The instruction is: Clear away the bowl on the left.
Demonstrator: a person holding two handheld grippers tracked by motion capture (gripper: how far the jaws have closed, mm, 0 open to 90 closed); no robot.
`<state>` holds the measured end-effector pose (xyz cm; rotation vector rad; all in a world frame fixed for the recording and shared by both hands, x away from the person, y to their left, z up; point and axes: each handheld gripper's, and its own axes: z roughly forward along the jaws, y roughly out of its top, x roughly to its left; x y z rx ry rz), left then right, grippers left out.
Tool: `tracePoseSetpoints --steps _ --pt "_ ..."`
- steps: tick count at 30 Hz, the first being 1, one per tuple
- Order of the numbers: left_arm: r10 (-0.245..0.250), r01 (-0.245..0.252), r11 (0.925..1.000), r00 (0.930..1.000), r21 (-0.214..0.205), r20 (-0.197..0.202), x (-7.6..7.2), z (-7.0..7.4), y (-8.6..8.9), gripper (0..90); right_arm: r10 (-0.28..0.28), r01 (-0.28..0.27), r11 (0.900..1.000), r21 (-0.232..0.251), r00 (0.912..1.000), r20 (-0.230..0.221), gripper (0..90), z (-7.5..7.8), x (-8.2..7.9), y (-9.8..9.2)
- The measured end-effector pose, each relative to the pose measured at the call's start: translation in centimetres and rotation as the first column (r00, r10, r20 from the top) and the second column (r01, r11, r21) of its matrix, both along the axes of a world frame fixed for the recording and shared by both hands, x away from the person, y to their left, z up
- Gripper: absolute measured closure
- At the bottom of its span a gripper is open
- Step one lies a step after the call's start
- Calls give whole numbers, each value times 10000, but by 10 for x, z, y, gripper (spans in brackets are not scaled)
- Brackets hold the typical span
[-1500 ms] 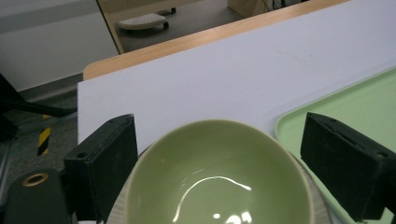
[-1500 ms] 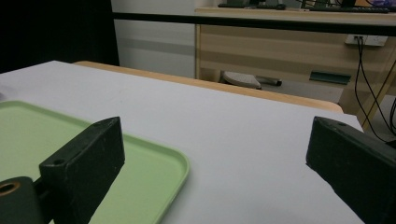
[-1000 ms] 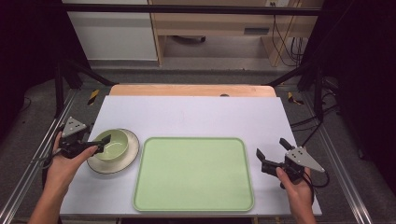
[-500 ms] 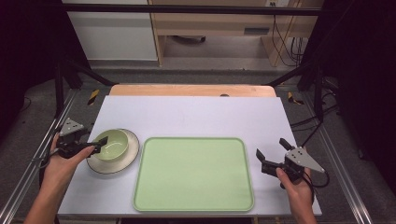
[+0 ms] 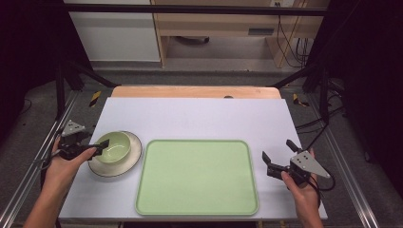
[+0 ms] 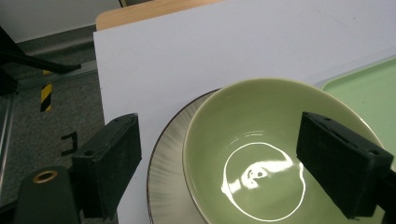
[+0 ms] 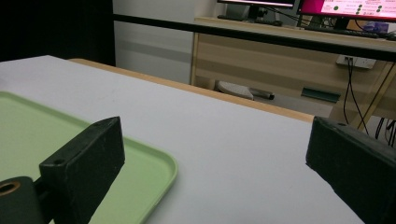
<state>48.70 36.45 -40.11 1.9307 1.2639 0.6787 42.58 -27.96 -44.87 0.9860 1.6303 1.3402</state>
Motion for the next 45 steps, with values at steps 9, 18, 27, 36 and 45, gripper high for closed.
tracePoseSetpoints --steps 9,18,27,36,45 --pt "17 -16 10000 9999 57 -118 2 -5 0 189 377 -373 9985 403 9993 -78 50 -1 0 -3" --pt "151 -149 9999 9989 62 -443 3 -8 1 232 780 -776 9963 367 9969 -95 51 -2 0 2" --pt "257 -267 9996 9949 -91 -980 7 -14 3 321 1161 -1154 9930 252 9929 -263 52 -3 0 9" --pt "702 -723 9974 9819 -54 -1758 15 -23 5 459 1211 -1205 9926 172 9921 -324 53 -4 0 11" --pt "863 -937 9953 9744 -261 -2078 21 -29 4 594 1218 -1217 9925 56 9919 -347 53 -3 -1 12"
